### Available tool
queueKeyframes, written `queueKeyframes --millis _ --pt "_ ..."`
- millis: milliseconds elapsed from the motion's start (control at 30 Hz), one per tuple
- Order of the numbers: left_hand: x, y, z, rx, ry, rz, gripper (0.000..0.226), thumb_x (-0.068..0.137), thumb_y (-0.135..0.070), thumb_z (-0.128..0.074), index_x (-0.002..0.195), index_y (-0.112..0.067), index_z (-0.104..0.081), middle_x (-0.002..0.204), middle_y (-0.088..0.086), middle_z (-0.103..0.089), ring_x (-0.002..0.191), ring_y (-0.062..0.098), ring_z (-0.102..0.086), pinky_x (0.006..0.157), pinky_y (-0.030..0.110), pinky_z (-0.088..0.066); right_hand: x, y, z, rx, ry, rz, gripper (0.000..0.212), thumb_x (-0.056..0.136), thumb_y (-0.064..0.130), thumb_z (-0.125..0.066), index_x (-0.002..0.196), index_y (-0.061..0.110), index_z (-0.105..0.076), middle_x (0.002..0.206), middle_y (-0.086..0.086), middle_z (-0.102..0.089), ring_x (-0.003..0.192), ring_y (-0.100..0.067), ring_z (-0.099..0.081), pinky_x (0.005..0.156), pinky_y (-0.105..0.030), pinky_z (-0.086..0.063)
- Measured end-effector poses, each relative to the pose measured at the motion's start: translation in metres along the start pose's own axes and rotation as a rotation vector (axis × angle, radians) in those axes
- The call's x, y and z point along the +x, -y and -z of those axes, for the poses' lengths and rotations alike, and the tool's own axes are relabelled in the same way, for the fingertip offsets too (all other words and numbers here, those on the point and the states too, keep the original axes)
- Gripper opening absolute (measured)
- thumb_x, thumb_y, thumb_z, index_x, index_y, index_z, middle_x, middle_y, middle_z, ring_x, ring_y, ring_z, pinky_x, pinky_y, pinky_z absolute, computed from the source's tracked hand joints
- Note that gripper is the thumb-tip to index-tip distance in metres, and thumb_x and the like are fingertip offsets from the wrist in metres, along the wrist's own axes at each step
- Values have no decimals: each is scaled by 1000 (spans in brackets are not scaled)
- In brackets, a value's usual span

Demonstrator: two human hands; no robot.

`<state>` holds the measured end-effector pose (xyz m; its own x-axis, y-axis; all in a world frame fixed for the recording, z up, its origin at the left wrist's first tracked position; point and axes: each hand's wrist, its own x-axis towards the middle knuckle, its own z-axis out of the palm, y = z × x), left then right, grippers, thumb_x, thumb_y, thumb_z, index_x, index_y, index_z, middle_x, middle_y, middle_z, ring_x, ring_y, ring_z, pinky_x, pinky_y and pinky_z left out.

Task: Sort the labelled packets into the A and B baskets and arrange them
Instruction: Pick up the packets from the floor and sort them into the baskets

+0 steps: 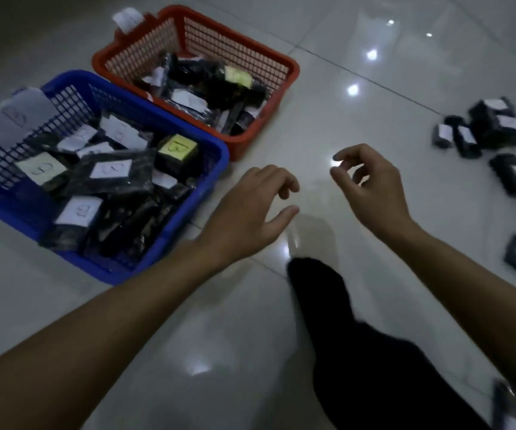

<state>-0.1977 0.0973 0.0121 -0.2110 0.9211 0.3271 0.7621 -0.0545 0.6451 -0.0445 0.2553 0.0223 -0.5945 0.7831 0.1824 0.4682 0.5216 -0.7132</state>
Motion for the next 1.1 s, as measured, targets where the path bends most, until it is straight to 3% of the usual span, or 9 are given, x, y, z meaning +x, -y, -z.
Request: queueKeyframes --millis 167,267,433,533,667,800,933,1033,1100 --pt "-3 -48 -53 -119 118 -10 21 90 -37 -60 106 -24 -55 93 -11 -56 86 10 -53 73 34 -50 -78 -33 93 -265 194 -68 20 91 33 -67 111 30 -62 100 13 -62 81 -9 -55 69 -21 -41" --pt "-10 -84 -92 -182 314 -11 27 90 -42 -60 109 -24 -54 95 -10 -58 84 10 -56 70 29 -51 -121 -57 117 -357 266 -107 26 91 34 -67 115 28 -61 104 10 -59 84 -7 -53 73 -23 -42" --pt "-60 -120 -160 -48 828 -134 74 79 -68 -61 137 -26 -39 126 -9 -48 104 8 -51 78 28 -43 -191 -99 114 -314 301 -162 29 92 35 -66 120 26 -60 107 8 -59 89 -10 -51 77 -20 -43" --pt "-93 -134 -199 156 895 -242 99 67 -83 -57 143 -24 -31 139 -1 -34 121 18 -38 94 36 -37 -245 -114 116 -338 349 -172 33 94 35 -62 125 25 -58 112 8 -59 98 -9 -47 82 -21 -40" --pt "-103 -147 -215 184 802 -240 77 64 -77 -66 118 -27 -45 119 -5 -38 110 15 -34 82 32 -30 -314 -114 130 -346 419 -302 63 83 46 -70 138 28 -46 122 12 -56 112 -8 -41 88 -30 -41" --pt "-95 -157 -202 -38 842 -68 60 67 -48 -81 96 -29 -33 82 -10 -54 77 16 -48 60 32 -37 -349 -120 132 -541 527 -264 94 65 69 -73 143 30 -38 128 13 -46 111 -11 -37 87 -30 -37" --pt "-86 -157 -188 -298 762 164 44 76 -30 -80 101 -34 -45 90 -6 -64 75 18 -64 65 33 -53 -343 -117 130 -465 428 -306 62 69 53 -81 122 31 -55 109 14 -52 103 -12 -41 80 -29 -37" --pt "-82 -156 -186 -508 712 365 37 83 -23 -76 110 -39 -56 98 -5 -61 85 18 -68 72 32 -57 -328 -115 141 -226 305 -391 24 84 36 -75 104 25 -68 99 9 -63 94 -11 -56 80 -32 -50" --pt "-78 -157 -187 -612 710 453 38 85 -17 -72 115 -37 -59 96 -2 -60 84 17 -68 69 26 -57 -321 -117 149 -39 199 -484 12 89 34 -70 99 28 -70 95 8 -69 89 -10 -65 79 -36 -57"
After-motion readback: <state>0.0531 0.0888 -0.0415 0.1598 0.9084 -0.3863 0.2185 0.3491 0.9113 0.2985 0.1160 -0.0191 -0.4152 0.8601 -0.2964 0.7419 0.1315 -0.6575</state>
